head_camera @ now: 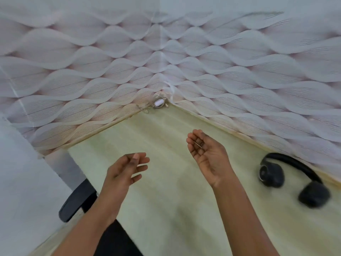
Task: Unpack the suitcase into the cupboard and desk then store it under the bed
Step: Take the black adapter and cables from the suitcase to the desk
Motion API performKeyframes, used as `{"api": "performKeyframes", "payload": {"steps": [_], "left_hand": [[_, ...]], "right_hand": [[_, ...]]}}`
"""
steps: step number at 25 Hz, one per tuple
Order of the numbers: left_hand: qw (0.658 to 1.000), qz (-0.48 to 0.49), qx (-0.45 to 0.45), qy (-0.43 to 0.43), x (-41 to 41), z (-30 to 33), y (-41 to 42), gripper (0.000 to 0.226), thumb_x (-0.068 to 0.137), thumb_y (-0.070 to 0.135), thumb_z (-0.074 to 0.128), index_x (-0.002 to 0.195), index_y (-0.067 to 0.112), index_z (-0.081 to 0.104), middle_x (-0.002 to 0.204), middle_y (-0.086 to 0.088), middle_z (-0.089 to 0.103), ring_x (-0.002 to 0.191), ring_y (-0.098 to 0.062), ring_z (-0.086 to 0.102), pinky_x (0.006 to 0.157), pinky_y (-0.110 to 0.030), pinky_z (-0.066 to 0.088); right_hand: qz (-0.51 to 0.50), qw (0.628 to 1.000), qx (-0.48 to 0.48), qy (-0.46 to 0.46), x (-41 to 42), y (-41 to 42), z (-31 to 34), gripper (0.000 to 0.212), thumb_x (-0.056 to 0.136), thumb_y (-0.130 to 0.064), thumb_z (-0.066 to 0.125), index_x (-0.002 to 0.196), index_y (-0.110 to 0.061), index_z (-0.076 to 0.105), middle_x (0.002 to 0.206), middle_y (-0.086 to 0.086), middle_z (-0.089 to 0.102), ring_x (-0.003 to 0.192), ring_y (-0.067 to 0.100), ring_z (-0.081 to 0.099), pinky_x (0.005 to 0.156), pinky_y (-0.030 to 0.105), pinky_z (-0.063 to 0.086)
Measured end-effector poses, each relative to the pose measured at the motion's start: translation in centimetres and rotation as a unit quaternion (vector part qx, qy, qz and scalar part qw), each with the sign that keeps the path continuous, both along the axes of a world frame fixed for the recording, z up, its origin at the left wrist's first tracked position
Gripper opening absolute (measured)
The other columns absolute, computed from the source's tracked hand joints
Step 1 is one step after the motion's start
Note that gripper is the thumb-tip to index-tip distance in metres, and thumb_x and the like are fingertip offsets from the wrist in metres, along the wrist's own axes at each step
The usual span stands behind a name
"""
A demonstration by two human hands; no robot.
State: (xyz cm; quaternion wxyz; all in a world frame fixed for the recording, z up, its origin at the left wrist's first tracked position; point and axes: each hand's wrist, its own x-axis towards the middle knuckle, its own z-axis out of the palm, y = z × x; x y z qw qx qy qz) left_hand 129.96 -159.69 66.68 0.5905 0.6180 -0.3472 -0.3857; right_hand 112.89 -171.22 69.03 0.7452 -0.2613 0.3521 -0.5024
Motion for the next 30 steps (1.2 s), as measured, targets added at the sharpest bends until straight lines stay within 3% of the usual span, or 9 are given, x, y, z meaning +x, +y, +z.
{"api": "performKeyframes", "payload": {"steps": [3,8,14,21,26,30], "left_hand": [[0.999,-0.017,-0.024,0.034,-5.4,2.9,8.4,0.026,0.093,0.032,0.049,0.100,0.014,0.068,0.098,-0.002,0.073,0.095,-0.017,0.068,0.088,-0.033,0.049],[0.987,-0.146,-0.042,0.053,-15.7,7.1,18.5,0.024,0.093,0.032,0.051,0.093,0.015,0.068,0.091,-0.004,0.074,0.091,-0.019,0.067,0.085,-0.033,0.049],[0.912,-0.401,-0.067,0.054,-33.4,10.5,27.2,0.020,0.092,0.027,0.052,0.088,0.015,0.067,0.084,-0.003,0.073,0.083,-0.019,0.066,0.077,-0.031,0.048],[0.757,-0.650,-0.034,0.054,-54.8,9.0,46.0,0.020,0.092,0.026,0.053,0.087,0.012,0.066,0.083,-0.004,0.072,0.081,-0.017,0.064,0.080,-0.033,0.046],[0.646,-0.762,0.001,0.046,-68.8,6.4,63.1,0.018,0.093,0.022,0.052,0.086,0.013,0.066,0.079,-0.002,0.073,0.080,-0.019,0.064,0.074,-0.030,0.047],[0.534,-0.845,0.024,0.012,-76.9,4.9,74.9,0.020,0.092,0.022,0.053,0.091,0.008,0.067,0.083,-0.006,0.073,0.080,-0.021,0.065,0.075,-0.032,0.047]], "right_hand": [[-0.032,0.999,-0.030,0.006,-6.7,11.3,3.3,0.012,0.089,-0.013,0.059,0.093,-0.006,0.068,0.082,0.007,0.070,0.075,0.015,0.067,0.070,0.020,0.056],[-0.151,0.986,-0.058,0.033,-19.1,28.2,7.6,0.016,0.089,-0.018,0.058,0.097,-0.007,0.068,0.084,0.005,0.070,0.074,0.012,0.065,0.067,0.019,0.054],[-0.372,0.922,-0.070,0.085,-34.6,48.2,10.1,0.017,0.087,-0.020,0.060,0.096,-0.009,0.069,0.082,0.003,0.070,0.067,0.010,0.059,0.063,0.018,0.051],[-0.633,0.765,0.000,0.124,-49.0,78.6,8.4,0.024,0.080,-0.025,0.061,0.095,-0.008,0.069,0.075,0.001,0.067,0.061,0.008,0.058,0.058,0.017,0.049],[-0.766,0.629,0.078,0.105,-55.8,99.9,5.1,0.019,0.085,-0.025,0.060,0.091,-0.010,0.070,0.072,0.000,0.068,0.056,0.006,0.060,0.053,0.016,0.050],[-0.836,0.534,0.104,0.071,-59.1,112.6,3.5,0.017,0.090,-0.021,0.057,0.087,-0.009,0.069,0.067,0.000,0.069,0.053,0.006,0.061,0.050,0.016,0.051]]}}
